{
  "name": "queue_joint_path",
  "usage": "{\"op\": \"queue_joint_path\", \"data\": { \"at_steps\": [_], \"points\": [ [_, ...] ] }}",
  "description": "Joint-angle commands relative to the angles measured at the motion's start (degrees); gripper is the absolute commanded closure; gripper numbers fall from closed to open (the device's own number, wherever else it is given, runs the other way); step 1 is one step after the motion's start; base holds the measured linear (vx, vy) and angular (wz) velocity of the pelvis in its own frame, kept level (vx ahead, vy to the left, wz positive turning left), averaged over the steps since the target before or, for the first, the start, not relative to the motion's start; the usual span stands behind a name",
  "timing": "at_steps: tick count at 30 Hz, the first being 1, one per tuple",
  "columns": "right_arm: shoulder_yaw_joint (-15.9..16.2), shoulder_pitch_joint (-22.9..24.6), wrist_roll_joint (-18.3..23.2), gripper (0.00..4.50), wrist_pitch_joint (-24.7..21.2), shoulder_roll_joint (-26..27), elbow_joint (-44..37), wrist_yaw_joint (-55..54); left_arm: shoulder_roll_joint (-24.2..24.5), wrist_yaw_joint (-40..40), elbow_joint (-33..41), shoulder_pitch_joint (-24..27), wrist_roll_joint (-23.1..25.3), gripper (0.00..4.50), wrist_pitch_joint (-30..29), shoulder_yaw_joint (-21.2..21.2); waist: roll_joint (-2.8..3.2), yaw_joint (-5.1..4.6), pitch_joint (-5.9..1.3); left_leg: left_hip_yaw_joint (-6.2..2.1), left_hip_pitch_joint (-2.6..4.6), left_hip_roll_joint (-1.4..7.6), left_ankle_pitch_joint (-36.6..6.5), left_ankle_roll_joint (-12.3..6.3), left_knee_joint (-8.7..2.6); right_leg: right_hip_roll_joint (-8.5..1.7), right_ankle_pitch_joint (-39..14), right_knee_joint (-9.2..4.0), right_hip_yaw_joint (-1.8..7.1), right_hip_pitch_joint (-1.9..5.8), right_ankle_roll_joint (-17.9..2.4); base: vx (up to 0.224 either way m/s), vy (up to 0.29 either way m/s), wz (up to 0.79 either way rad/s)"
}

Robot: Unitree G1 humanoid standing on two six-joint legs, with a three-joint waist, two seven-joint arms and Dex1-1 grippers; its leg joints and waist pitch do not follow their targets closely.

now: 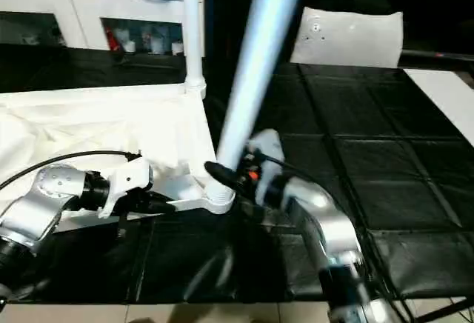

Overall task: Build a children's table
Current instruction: Insert table leg to table base

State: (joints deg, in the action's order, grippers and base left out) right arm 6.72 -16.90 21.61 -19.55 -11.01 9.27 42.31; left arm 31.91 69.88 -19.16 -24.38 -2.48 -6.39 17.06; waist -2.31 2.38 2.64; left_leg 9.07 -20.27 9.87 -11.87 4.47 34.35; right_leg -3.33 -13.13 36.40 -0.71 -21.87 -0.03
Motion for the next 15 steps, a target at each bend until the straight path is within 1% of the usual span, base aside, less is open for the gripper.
{"op": "queue_joint_path", "data": {
  "at_steps": [1, 2, 3, 4, 5, 6, 7, 8, 9, 10, 11, 12, 13, 15],
  "points": [
    [-1.53, 4.06, -1.79, 2.60, 0.87, -0.76, 1.72, -1.49, -2.70, -1.77, 0.00, -0.93, -3.85, 4.50, 1.61, -3.28, 0.76, 0.00, -2.90, -0.22, 0.29, 2.82, -7.39, -1.07, -4.40, -3.90, -3.05, -4.22, 2.20, 1.92, -12.88, 0.000, 0.000, 0.00],
    [-1.49, 5.01, -2.04, 2.60, 1.72, -0.60, 1.58, -1.64, -2.78, -2.03, -0.18, -1.01, -3.86, 4.50, 1.66, -3.38, 0.48, 0.09, -2.97, -0.16, 0.23, 2.81, -6.91, -1.50, -4.38, -3.87, -1.71, -4.16, 2.15, 2.09, -13.14, 0.000, 0.000, 0.00],
    [-1.47, 6.26, -2.38, 2.60, 2.85, -0.37, 1.42, -1.92, -2.92, -2.38, -0.43, -1.13, -3.86, 4.50, 1.75, -3.49, 0.42, 0.19, -3.01, -0.14, 0.19, 2.77, -6.51, -1.72, -4.34, -3.87, -1.19, -4.12, 2.14, 2.14, -13.19, 0.000, 0.000, 0.00],
    [-1.46, 6.61, -2.52, 2.60, 3.23, -0.30, 1.38, -2.04, -2.95, -2.47, -0.51, -1.17, -3.86, 4.50, 1.77, -3.53, 0.43, 0.32, -2.95, -0.11, 0.12, 2.75, -6.54, -2.03, -4.35, -3.95, -1.50, -4.19, 2.15, 2.15, -13.07, 0.000, 0.000, 0.00],
    [-1.35, 7.57, -3.10, 2.60, 4.71, -0.10, 1.33, -2.60, -3.01, -2.57, -0.69, -1.28, -3.89, 4.50, 1.71, -3.60, 0.90, 0.43, -2.94, -0.21, 0.12, 2.72, -6.80, -1.98, -4.42, -3.99, -2.01, -4.18, 2.13, 2.15, -13.03, 0.000, 0.000, 0.00],
    [-1.23, 8.17, -3.47, 2.60, 5.67, -0.04, 1.29, -2.98, -3.03, -2.58, -0.76, -1.32, -3.90, 4.50, 1.68, -3.63, 0.69, 0.40, -2.83, -0.13, 0.14, 2.77, -7.69, -1.90, -4.47, -3.96, -3.49, -4.46, 2.15, 2.02, -12.80, 0.000, 0.000, 0.00],
    [-0.34, 9.44, -4.95, 2.60, 8.18, -0.40, 1.02, -3.45, -3.00, -2.67, -0.97, -1.44, -3.71, 4.50, 1.73, -3.62, 0.76, 0.43, -2.73, -0.17, 0.11, 2.76, -9.02, -1.53, -4.61, -4.03, -5.91, -4.70, 2.17, 1.99, -12.37, 0.000, 0.000, 0.00],
    [0.22, 10.08, -6.04, 2.60, 9.57, -0.67, 0.69, -3.78, -2.97, -2.73, -1.06, -1.47, -3.48, 4.50, 1.79, -3.57, 0.79, 0.43, -2.62, -0.24, 0.10, 2.79, -10.11, -1.01, -4.77, -4.03, -8.41, -4.91, 2.17, 1.91, -11.66, 0.000, 0.000, 0.00],
    [0.58, 10.46, -6.74, 2.60, 10.41, -0.85, 0.47, -3.97, -2.95, -2.78, -1.12, -1.49, -3.32, 4.50, 1.83, -3.53, 0.81, 0.37, -2.58, -0.27, 0.16, 2.78, -10.75, -0.79, -4.86, -3.99, -9.53, -4.98, 2.15, 1.82, -11.39, 0.000, 0.000, 0.00],
    [1.53, 10.62, -8.01, 2.60, 11.24, -1.45, 0.16, -4.14, -2.88, -2.68, -1.28, -1.56, -3.17, 4.50, 1.93, -3.50, 1.13, 0.29, -2.55, -0.37, 0.28, 2.84, -11.96, -0.45, -4.97, -3.98, -11.07, -5.06, 2.22, 1.68, -11.11, 0.000, 0.000, 0.00],
    [2.92, 10.54, -9.77, 2.60, 12.20, -2.46, -0.37, -4.12, -2.74, -2.52, -1.35, -1.58, -2.97, 4.50, 2.06, -3.39, 1.00, 0.24, -2.56, -0.34, 0.32, 2.84, -12.33, -0.37, -4.96, -3.93, -11.55, -5.18, 2.22, 1.62, -10.86, 0.000, 0.000, 0.00],
    [3.65, 10.44, -10.70, 2.60, 12.70, -3.01, -0.67, -4.06, -2.67, -2.44, -1.35, -1.57, -2.85, 4.50, 2.13, -3.32, 0.91, 0.25, -2.54, -0.37, 0.19, 2.82, -12.05, -0.19, -5.00, -3.88, -11.46, -5.16, 2.25, 1.76, -10.37, 0.000, 0.000, 0.00],
    [4.49, 10.12, -11.47, 2.60, 12.61, -3.56, -0.97, -3.78, -2.58, -2.28, -1.44, -1.58, -2.75, 4.50, 2.28, -3.23, 1.00, 0.20, -2.59, -0.37, 0.19, 2.82, -11.66, -0.22, -4.98, -3.86, -10.88, -5.07, 2.28, 1.77, -10.30, 0.000, 0.000, 0.00],
    [6.19, 9.21, -13.16, 2.60, 12.47, -4.57, -1.43, -2.83, -2.44, -1.89, -1.64, -1.68, -2.49, 4.50, 2.60, -3.07, 0.95, 0.23, -2.67, -0.31, 0.14, 2.74, -10.95, -0.68, -4.86, -3.85, -9.54, -5.02, 2.33, 1.81, -10.31, 0.000, 0.000, 0.00]
  ]
}}
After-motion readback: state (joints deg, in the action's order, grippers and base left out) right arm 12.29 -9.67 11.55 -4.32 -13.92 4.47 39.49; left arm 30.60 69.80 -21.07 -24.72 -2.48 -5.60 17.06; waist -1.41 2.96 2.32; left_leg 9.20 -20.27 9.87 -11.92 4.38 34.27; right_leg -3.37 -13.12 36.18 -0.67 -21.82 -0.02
